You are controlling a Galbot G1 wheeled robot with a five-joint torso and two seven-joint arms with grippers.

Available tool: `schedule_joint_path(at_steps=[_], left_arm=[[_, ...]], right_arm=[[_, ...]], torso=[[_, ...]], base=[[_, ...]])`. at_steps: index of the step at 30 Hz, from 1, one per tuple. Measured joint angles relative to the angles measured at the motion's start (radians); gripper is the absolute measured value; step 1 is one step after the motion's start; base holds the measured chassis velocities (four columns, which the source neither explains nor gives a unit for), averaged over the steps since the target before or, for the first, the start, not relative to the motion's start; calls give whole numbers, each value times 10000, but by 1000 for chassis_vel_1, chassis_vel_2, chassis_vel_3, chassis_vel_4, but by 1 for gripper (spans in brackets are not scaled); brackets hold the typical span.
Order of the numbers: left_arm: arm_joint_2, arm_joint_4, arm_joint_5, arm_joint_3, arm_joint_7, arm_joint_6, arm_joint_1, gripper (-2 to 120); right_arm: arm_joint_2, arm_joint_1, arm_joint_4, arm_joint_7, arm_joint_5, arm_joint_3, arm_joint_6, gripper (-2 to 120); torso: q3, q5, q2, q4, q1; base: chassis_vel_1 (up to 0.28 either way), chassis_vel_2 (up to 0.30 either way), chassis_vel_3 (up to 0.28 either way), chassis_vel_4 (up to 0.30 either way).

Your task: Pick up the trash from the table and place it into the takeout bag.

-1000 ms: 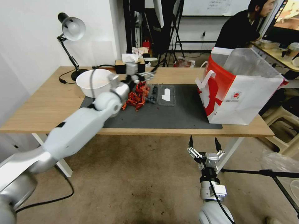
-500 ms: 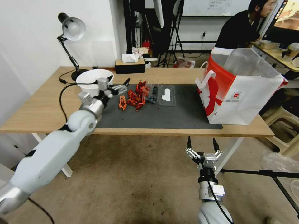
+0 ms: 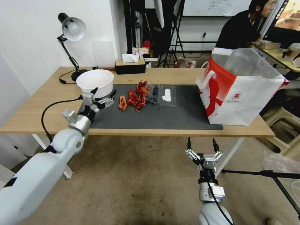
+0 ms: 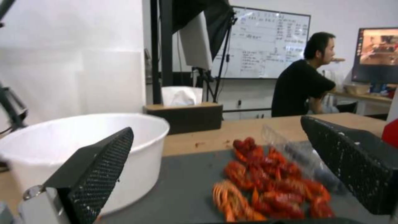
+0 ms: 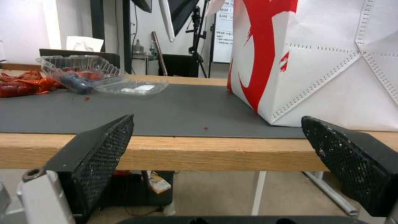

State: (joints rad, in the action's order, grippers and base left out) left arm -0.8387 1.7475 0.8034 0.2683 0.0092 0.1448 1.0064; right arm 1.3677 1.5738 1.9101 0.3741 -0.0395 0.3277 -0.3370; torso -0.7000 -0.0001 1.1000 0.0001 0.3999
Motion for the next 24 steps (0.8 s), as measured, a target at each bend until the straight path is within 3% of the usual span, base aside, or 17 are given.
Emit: schedule_joint_path(at_steps=[24], left_arm=[[-1019, 1216, -2188, 2384, 128, 719, 3684, 100]], right_arm=[[95, -89, 20, -50, 45, 64, -5, 100]], torso=[[1, 1, 1, 0, 1]], base=[[0, 0, 0, 0]])
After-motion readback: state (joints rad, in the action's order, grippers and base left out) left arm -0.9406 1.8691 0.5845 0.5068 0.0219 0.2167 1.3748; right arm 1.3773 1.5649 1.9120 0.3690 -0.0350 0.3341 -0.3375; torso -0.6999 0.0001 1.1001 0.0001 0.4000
